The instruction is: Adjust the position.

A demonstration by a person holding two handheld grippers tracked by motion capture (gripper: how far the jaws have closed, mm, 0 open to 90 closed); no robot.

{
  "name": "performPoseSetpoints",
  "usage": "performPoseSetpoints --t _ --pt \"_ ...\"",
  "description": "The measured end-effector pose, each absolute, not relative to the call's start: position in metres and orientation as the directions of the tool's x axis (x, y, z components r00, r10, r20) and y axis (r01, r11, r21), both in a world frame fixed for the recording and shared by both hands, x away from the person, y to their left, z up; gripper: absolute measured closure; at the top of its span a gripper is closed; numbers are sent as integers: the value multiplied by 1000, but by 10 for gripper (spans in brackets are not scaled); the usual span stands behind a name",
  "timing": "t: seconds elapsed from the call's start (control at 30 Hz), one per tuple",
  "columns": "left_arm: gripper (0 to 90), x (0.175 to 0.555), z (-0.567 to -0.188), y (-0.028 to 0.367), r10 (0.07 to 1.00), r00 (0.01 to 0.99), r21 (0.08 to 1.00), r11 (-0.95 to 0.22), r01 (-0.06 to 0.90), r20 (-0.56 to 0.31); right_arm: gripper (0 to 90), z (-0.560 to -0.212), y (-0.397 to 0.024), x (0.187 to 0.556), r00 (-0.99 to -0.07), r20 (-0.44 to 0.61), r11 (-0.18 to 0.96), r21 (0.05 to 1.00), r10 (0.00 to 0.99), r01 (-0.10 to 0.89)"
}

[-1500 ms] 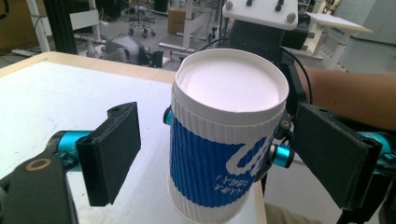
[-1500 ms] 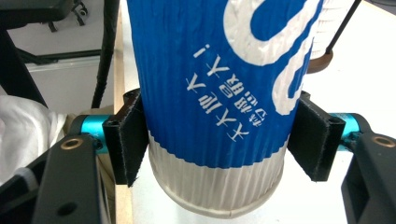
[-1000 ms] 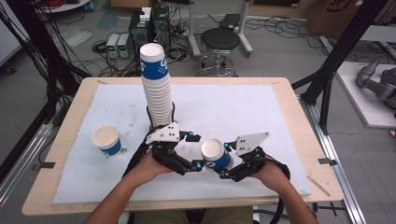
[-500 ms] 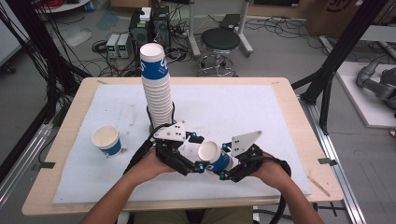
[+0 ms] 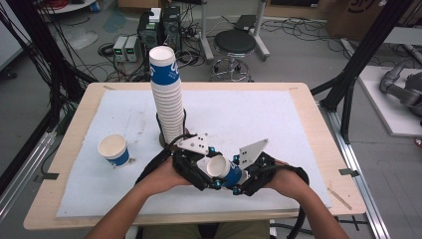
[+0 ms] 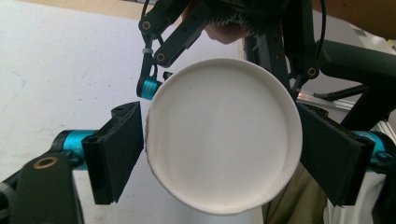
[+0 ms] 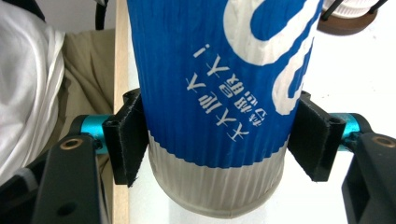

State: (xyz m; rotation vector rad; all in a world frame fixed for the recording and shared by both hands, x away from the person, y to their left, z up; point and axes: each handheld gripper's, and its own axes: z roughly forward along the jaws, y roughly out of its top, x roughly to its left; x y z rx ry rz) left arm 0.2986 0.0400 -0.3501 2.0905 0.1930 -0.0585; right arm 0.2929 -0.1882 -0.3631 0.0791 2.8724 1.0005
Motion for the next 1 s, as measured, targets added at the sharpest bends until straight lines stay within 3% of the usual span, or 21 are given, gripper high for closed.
performPoseSetpoints --t 0.43,0.73,1.0 --pt "267 301 -354 38 96 986 834 -525 169 -139 290 -359 -183 293 -995 -92 845 535 45 -11" --pt "299 299 -355 36 67 992 831 -543 123 -103 266 -358 -181 291 -996 -90 871 490 29 -19" --pt "298 300 -355 46 71 992 868 -480 128 -107 207 -353 -189 291 -994 -73 788 616 78 17"
